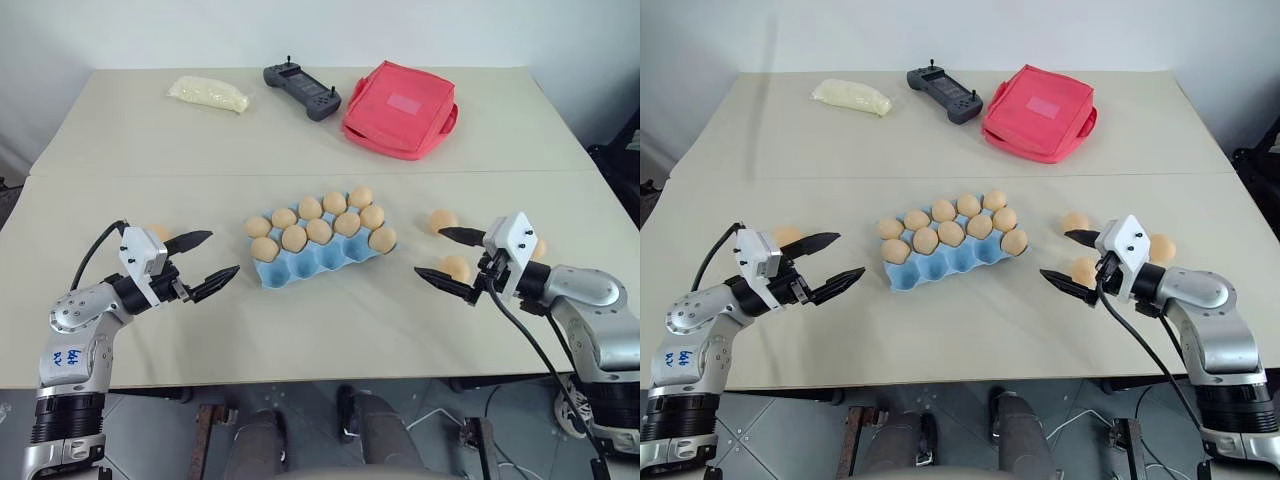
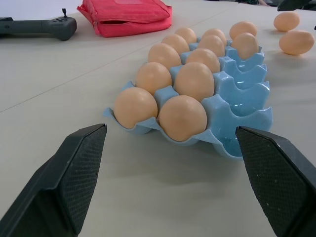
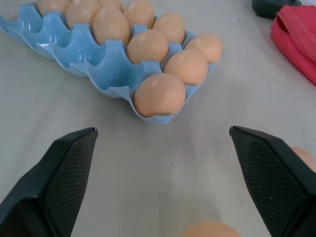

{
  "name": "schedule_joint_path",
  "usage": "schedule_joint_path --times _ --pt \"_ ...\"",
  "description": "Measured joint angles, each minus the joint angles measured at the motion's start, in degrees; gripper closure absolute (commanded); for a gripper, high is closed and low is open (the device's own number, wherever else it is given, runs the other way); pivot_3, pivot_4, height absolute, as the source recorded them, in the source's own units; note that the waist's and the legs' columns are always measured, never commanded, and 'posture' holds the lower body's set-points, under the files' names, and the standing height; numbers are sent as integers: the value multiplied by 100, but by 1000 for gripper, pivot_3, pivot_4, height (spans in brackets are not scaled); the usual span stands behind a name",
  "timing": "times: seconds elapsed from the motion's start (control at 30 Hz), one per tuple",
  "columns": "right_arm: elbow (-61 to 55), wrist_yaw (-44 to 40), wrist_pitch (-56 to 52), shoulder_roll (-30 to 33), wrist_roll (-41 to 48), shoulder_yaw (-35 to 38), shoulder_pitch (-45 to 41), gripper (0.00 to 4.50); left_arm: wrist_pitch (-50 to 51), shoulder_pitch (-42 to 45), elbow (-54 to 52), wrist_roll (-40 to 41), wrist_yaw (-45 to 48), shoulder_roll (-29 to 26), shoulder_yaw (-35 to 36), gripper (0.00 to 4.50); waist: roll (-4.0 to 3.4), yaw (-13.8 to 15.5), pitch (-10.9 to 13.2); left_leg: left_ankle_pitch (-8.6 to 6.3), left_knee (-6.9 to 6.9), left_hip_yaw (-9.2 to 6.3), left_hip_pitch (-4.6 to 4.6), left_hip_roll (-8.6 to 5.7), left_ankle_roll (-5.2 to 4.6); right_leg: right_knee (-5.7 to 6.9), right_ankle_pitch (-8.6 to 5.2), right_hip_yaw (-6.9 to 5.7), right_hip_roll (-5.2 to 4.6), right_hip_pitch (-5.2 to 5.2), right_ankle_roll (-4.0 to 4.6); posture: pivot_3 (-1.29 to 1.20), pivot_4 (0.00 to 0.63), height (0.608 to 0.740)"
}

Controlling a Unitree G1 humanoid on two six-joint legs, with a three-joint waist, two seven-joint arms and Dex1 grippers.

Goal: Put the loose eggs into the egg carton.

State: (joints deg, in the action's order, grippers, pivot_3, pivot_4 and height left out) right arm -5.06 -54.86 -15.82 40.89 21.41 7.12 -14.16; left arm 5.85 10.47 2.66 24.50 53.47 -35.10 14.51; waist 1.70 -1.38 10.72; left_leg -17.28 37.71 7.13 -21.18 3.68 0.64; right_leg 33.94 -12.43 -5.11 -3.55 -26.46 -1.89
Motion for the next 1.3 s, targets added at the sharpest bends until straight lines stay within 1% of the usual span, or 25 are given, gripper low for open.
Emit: schedule_joint_path --times 0.2,0.33,0.47,0.67,0.87,0.97,1.07,1.13,1.3 --pt "52 58 72 -31 0 0 -72 0 118 176 10 -36 -302 34 -3 59 0 10 0 0 1 -2 0 0 0 3 0 1 1 0 0 0 150 740" --pt "57 87 78 -31 0 0 -72 0 157 318 10 -23 -277 34 -39 59 0 -2 0 0 1 0 0 0 0 2 0 1 0 0 0 0 150 740" --pt "-2 220 63 -30 10 36 -21 0 215 444 10 -23 -251 66 -232 59 0 9 0 0 1 0 0 -1 0 4 0 0 1 0 0 0 150 740" --pt "-730 482 -235 74 165 677 977 0 272 738 48 -20 -137 169 -463 59 -1 137 0 -7 3 -1 1 -7 6 9 0 0 4 1 0 0 150 740" --pt "-1686 657 -850 172 449 1812 2464 0 279 918 197 -19 182 222 -687 59 -1 216 -1 -11 5 -2 0 -9 4 0 -1 1 8 2 -2 0 150 740" --pt "-2024 682 -1166 180 561 2269 3057 0 296 934 266 -18 335 225 -741 59 0 205 -1 -12 9 5 2 -6 6 -7 -3 14 15 5 0 0 150 740" --pt "-2254 700 -1406 202 649 2487 3328 0 354 935 271 -12 464 224 -809 59 0 178 -1 -12 16 7 5 -4 5 -7 -4 34 23 8 -2 0 150 740" --pt "-2328 719 -1476 205 692 2514 3361 0 375 935 271 -11 518 224 -816 59 0 154 -1 -13 24 6 2 -1 8 -9 -5 54 30 8 -5 0 150 740" --pt "-2378 854 -1555 205 703 2436 3074 0 529 796 192 34 649 167 -821 59 0 112 -1 -15 24 9 4 1 12 -10 -9 80 41 7 -11 0 150 740"
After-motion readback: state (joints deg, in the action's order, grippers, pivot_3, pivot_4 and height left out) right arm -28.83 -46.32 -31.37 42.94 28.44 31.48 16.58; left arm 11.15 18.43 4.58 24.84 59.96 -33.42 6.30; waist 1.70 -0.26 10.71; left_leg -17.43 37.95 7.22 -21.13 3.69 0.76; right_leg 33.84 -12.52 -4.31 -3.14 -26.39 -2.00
